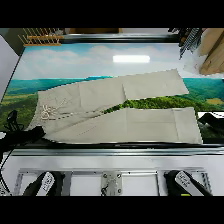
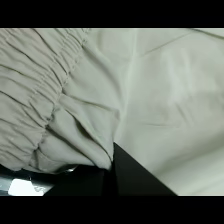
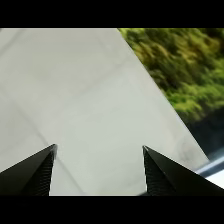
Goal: Fold the clothes and pants, and hang the long-sleeved shirts on hangers.
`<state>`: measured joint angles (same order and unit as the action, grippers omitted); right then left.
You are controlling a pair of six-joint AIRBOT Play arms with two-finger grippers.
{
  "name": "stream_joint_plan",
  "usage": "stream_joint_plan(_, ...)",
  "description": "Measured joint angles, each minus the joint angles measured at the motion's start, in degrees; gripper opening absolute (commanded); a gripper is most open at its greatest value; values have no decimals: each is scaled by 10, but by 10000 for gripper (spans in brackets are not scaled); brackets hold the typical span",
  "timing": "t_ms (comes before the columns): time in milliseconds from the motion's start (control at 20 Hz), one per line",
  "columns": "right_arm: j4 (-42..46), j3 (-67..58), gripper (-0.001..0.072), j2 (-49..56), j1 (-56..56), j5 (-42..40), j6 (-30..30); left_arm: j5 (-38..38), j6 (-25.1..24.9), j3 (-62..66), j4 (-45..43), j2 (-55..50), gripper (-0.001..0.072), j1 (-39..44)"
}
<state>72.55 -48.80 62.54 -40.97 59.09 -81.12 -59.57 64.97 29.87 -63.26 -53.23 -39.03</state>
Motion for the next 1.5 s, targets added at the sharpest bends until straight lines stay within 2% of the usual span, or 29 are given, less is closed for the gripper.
stream_joint_plan(500,-93,-302,567,371,136,-61,-79,-2,-1,0,-1,0,11,0)
stream_joint_plan(800,-120,-388,566,471,175,-130,-108,-2,-1,0,-1,0,10,0)
stream_joint_plan(850,-122,-392,479,479,181,-142,-111,-2,-1,0,-1,0,11,0)
stream_joint_plan(900,-122,-395,243,484,185,-150,-114,-2,-1,0,-1,0,10,0)
stream_joint_plan(950,-122,-396,50,490,189,-156,-115,-2,-1,0,-1,0,10,0)
stream_joint_plan(1000,-122,-398,9,494,192,-158,-115,-2,-1,0,-1,0,10,0)
stream_joint_plan(1150,-104,-399,8,490,197,-146,-110,-2,0,0,-1,0,10,0)
stream_joint_plan(1500,34,-356,8,405,202,-55,-131,-4,0,0,-1,0,11,0)
